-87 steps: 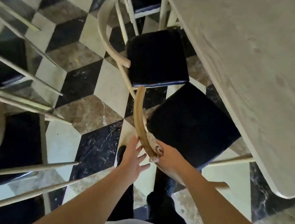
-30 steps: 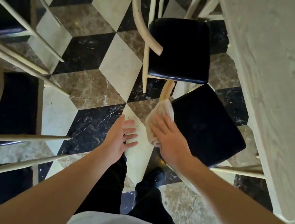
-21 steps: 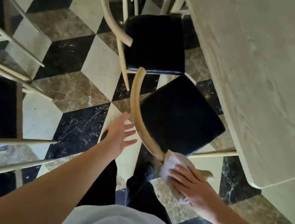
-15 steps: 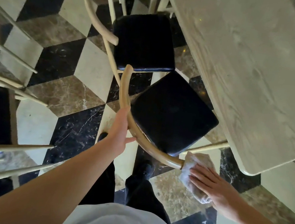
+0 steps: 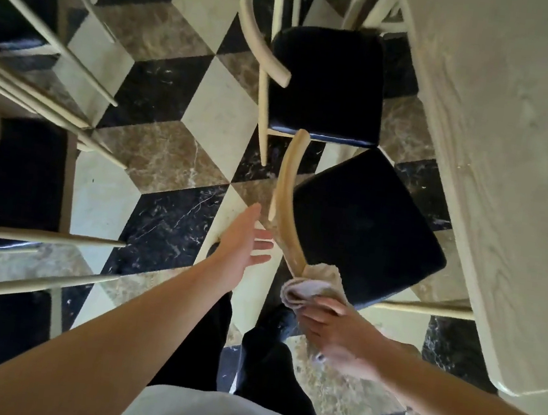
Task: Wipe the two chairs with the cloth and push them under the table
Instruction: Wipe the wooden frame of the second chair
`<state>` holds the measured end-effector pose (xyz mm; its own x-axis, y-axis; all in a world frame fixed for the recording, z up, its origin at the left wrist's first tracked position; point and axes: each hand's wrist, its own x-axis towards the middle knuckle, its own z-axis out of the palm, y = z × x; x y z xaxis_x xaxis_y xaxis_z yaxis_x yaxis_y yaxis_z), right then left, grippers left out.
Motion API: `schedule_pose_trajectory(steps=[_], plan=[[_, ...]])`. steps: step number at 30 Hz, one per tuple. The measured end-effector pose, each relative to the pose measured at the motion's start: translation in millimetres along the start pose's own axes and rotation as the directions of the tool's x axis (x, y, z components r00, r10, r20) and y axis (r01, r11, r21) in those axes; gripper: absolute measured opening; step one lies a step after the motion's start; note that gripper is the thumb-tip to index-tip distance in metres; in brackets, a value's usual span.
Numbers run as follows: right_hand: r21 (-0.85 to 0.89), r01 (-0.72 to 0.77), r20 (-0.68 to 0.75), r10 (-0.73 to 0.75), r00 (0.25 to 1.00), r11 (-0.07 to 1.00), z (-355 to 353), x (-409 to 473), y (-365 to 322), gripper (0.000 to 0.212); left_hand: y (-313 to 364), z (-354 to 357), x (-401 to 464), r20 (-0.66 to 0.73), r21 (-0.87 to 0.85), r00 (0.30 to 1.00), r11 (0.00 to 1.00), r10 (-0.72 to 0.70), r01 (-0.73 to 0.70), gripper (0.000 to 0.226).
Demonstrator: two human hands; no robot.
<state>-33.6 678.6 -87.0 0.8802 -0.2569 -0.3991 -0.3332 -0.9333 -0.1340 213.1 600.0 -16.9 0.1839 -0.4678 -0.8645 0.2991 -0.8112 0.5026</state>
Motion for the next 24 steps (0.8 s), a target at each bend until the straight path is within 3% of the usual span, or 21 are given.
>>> schedule_pose_trajectory(steps=[4, 7, 10, 12, 15, 17, 20, 22, 24], plan=[[-0.048, 0.323, 0.203, -0.307, 0.93, 0.945, -44, 56, 44, 0.022, 24, -25, 15, 0.006, -0.092, 1.0, 0.995, -0.03, 0.03, 0.03], [-0.013, 0.411, 0.243, -0.396, 0.885, 0.911, -70, 95, 71, 0.018, 41, -44, 22, 0.058, -0.114, 0.998, 0.993, -0.023, 0.03, 0.029], [0.066, 0.38, 0.185, -0.386, 0.904, 0.923, -93, 141, 104, 0.008, 52, -63, 32, 0.072, -0.154, 0.997, 0.987, -0.034, 0.045, 0.031], [0.078, 0.27, 0.171, -0.28, 0.945, 0.96, -107, 177, 134, 0.008, 56, -76, 40, 0.064, -0.181, 0.996, 0.981, -0.057, 0.068, 0.032], [0.069, -0.049, 0.206, 0.034, 0.978, 0.996, -126, 214, 191, 0.014, 61, -88, 50, 0.057, -0.197, 0.995, 0.976, -0.079, 0.089, 0.033], [0.089, -0.274, 0.228, 0.248, 0.941, 0.958, -135, 229, 225, 0.015, 62, -96, 55, 0.061, -0.192, 0.995, 0.977, -0.084, 0.094, 0.032], [0.084, -0.568, 0.192, 0.546, 0.815, 0.819, -141, 242, 252, 0.013, 62, -103, 60, 0.056, -0.147, 0.995, 0.985, -0.078, 0.085, 0.028], [0.014, -0.644, 0.183, 0.631, 0.753, 0.765, -148, 249, 250, 0.019, 63, -104, 61, 0.051, -0.125, 0.996, 0.989, -0.073, 0.079, 0.028], [-0.045, -0.614, 0.216, 0.607, 0.765, 0.788, -148, 249, 232, 0.017, 60, -102, 56, 0.051, -0.123, 0.996, 0.989, -0.075, 0.081, 0.028]])
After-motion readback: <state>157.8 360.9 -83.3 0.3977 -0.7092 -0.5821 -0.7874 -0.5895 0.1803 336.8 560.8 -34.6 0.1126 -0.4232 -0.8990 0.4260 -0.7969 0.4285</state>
